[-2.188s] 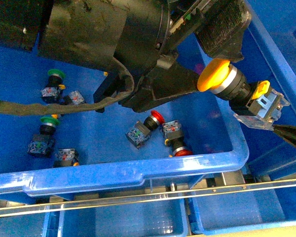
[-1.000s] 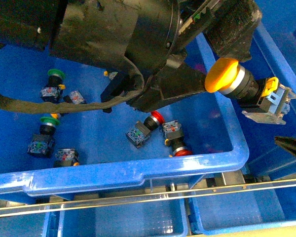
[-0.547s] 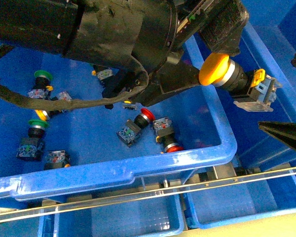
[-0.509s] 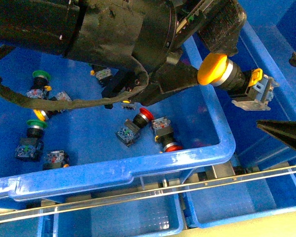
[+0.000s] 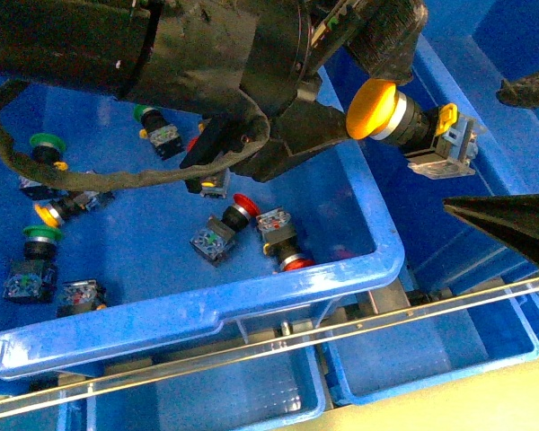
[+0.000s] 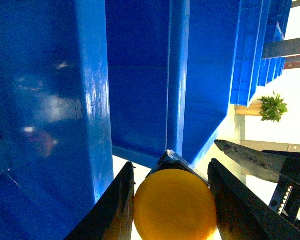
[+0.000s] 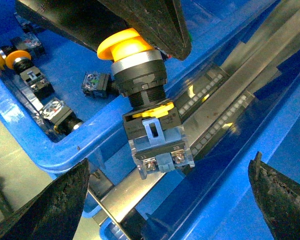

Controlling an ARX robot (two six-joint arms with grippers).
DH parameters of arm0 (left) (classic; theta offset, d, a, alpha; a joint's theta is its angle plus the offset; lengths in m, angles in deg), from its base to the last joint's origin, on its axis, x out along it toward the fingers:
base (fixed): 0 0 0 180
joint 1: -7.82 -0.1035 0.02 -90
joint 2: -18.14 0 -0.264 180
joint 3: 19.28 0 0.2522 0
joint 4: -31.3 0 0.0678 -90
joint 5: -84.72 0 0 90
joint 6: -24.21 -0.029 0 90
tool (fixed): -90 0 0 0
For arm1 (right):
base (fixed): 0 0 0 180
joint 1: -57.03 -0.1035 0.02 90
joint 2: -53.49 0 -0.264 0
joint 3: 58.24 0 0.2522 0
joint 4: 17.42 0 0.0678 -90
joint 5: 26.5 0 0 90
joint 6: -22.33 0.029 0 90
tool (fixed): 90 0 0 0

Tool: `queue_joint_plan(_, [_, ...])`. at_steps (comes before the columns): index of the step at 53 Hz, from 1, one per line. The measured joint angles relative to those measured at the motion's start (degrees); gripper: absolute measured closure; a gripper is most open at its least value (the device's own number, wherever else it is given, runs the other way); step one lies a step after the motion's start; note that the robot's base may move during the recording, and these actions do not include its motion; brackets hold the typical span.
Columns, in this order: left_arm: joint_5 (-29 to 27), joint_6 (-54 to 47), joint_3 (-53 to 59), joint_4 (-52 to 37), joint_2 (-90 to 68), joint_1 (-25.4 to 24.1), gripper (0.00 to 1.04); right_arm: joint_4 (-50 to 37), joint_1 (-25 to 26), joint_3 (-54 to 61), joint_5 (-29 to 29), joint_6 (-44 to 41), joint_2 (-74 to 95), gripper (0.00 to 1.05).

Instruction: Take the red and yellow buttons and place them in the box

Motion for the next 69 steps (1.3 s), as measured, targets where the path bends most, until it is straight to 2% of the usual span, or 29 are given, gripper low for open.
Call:
queue_joint_plan(27, [-0.2, 0.5, -0.4, 0.0, -0.4, 0.2, 0.70, -3.9, -1.8, -1.8, 0.8, 1.3, 4.7, 0.07])
queue_joint_plan(32, [-0.2, 0.5, -0.4, 0.0, -0.4, 0.2, 0.70, -3.8, -1.9, -2.0, 1.1, 1.5, 4.9, 0.17])
queue_joint_plan(53, [-0.3, 0.5, -0.4, 0.0, -0.4, 0.2, 0.70, -3.0, -2.1, -2.3, 1.1, 1.6, 4.9, 0.71])
queue_joint_plan(58, [-0.5, 0.4, -0.4, 0.1, -0.4, 0.1, 0.70, -2.7, -2.2, -2.3, 1.0, 1.1, 4.8, 0.76])
queue_joint_plan(69, [-0.4, 0.3, -0.4, 0.3, -0.4, -0.1, 0.70, -2.4, -2.3, -2.3, 1.0, 0.6, 4.7, 0.77])
